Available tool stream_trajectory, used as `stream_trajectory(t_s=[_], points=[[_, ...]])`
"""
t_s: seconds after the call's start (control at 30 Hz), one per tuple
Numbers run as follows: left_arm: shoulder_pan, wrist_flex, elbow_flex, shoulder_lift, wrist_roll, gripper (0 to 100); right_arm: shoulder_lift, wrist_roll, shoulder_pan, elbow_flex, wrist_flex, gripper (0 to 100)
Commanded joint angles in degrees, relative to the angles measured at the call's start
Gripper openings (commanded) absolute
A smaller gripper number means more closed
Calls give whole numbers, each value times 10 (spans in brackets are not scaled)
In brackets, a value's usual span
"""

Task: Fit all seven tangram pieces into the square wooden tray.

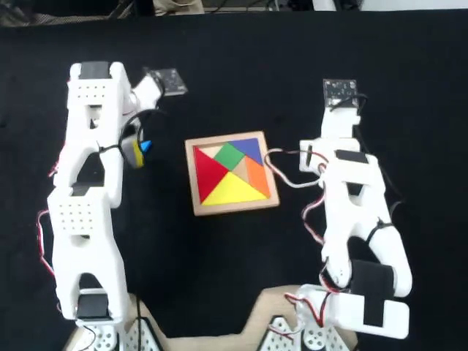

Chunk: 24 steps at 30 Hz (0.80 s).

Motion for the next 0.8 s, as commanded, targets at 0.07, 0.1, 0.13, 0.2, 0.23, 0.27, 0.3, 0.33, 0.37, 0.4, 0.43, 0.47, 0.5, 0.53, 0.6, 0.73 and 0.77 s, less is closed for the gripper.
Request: stream_trajectory(t_s=[0.07,0.1,0.13,0.2,0.23,0.27,0.3,0.33,0.37,0.4,0.43,0.47,0.5,0.53,0.6,0.73,0.77], points=[[0,-24,4,-23,-10,258,-1,5,-9,-10,-9,11],[3,-24,0,-17,-10,258,-1,5,-9,-10,-9,11],[4,-25,-2,-10,-11,258,-1,5,-9,-10,-9,11],[7,-33,-5,2,-11,258,-1,5,-9,-10,-9,11],[7,-36,-8,7,-11,258,-1,5,-9,-10,-9,11],[7,-39,-10,14,-11,258,-1,5,-9,-10,-9,11],[7,-41,-15,20,-11,258,-1,5,-9,-10,-9,11],[7,-41,-21,27,-11,258,-1,5,-9,-10,-9,11],[7,-41,-28,34,-11,258,-1,5,-9,-10,-9,11],[7,-41,-36,41,-11,258,-1,5,-9,-10,-9,11],[7,-40,-44,49,-11,258,-1,5,-9,-10,-9,11],[7,-40,-53,58,-11,258,-1,5,-9,-10,-9,11],[7,-40,-63,66,-11,258,-1,5,-9,-10,-9,11],[7,-40,-73,75,-11,258,-1,5,-9,-10,-9,11],[7,-40,-94,92,-11,258,-1,5,-9,-10,-9,11],[7,-38,-137,129,-11,258,-1,5,-9,-10,-9,11],[7,-37,-148,139,-11,257,-1,5,-9,-10,-9,11]])
